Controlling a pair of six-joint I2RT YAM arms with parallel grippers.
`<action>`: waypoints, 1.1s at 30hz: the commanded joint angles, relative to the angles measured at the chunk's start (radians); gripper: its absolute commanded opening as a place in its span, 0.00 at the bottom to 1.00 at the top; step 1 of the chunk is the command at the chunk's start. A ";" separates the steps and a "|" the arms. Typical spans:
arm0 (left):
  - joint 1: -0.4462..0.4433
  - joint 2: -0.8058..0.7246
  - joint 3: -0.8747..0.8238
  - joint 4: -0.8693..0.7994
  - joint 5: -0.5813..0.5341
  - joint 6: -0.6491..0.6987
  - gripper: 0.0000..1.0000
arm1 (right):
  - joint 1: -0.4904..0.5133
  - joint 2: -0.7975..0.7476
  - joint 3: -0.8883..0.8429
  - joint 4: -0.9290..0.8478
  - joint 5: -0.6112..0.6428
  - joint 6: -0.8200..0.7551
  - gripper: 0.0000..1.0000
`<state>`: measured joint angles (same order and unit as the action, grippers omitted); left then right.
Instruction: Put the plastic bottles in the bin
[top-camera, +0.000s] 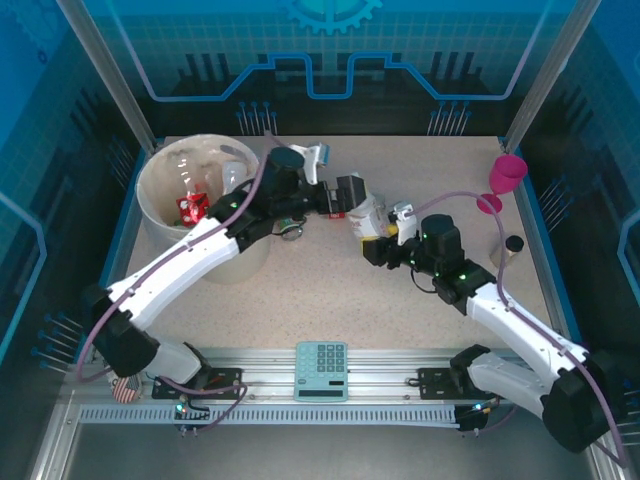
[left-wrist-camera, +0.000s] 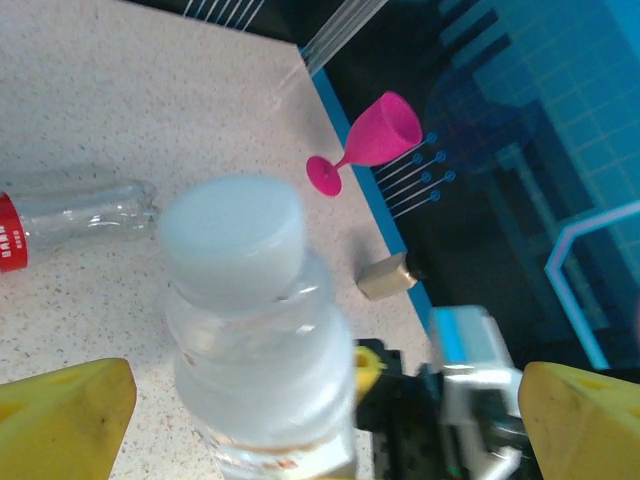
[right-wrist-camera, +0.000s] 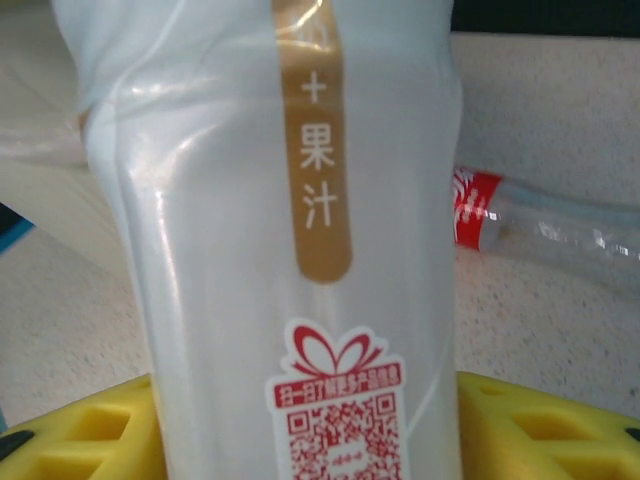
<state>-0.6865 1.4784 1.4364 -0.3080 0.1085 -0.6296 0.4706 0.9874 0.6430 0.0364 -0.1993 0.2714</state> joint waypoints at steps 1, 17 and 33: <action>-0.018 0.044 0.041 0.044 -0.028 0.001 0.99 | 0.013 -0.046 -0.013 0.077 -0.033 0.038 0.56; -0.043 0.104 0.038 0.088 -0.006 -0.025 0.65 | 0.013 -0.050 -0.010 0.080 -0.038 0.042 0.61; 0.080 0.083 0.199 -0.071 -0.019 0.135 0.60 | -0.075 -0.157 0.147 -0.197 -0.038 -0.070 1.00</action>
<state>-0.6571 1.6020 1.5551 -0.3202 0.1013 -0.5838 0.4271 0.8711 0.7437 -0.0856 -0.2367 0.2356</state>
